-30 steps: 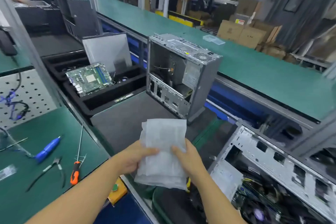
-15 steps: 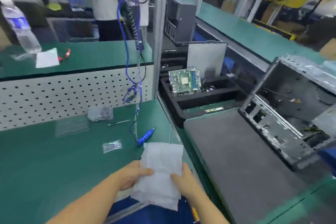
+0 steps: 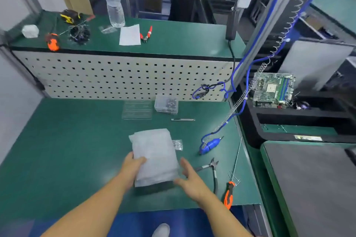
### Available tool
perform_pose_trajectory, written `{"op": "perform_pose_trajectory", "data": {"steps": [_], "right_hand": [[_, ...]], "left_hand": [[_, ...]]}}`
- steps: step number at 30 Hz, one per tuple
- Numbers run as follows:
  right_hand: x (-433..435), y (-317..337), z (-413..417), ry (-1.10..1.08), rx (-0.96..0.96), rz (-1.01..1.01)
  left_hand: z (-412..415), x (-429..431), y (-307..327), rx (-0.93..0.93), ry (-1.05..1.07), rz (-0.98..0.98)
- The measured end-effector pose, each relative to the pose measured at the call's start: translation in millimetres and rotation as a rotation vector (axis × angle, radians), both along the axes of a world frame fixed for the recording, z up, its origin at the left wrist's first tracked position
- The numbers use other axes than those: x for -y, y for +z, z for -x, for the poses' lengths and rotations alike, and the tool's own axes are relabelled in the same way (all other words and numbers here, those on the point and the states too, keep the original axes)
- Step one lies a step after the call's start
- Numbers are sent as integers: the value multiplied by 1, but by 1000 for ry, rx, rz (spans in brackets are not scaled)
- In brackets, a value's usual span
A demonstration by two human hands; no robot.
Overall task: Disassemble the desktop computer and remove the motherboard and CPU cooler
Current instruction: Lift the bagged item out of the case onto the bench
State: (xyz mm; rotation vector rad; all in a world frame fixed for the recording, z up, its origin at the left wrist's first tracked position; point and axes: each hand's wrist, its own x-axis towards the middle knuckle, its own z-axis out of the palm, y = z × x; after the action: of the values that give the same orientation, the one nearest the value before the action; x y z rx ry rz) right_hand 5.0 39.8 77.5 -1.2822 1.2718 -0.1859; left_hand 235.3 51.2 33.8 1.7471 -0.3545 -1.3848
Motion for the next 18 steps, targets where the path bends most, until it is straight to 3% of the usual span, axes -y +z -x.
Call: {"op": "perform_pose_trajectory", "data": {"steps": [2, 5, 7, 9, 11, 15, 18], "right_hand": [[4, -3, -9, 43, -75, -14], [7, -9, -17, 10, -85, -37], [6, -11, -16, -35, -86, -62], [5, -12, -10, -62, -88, -73], [6, -11, 0, -84, -79, -70], [8, 2, 30, -194, -46, -45], [4, 16, 64, -326, -11, -19]], "left_hand": [[-16, 4, -3, -52, 126, 3], [-24, 7, -5, -108, 132, -178], [-20, 5, -10, 29, 58, -321], [-8, 4, -8, 293, -15, -423], [9, 12, 3, 367, -121, -346], [62, 31, 29, 151, -390, -143], [105, 45, 41, 128, -538, -66]]}}
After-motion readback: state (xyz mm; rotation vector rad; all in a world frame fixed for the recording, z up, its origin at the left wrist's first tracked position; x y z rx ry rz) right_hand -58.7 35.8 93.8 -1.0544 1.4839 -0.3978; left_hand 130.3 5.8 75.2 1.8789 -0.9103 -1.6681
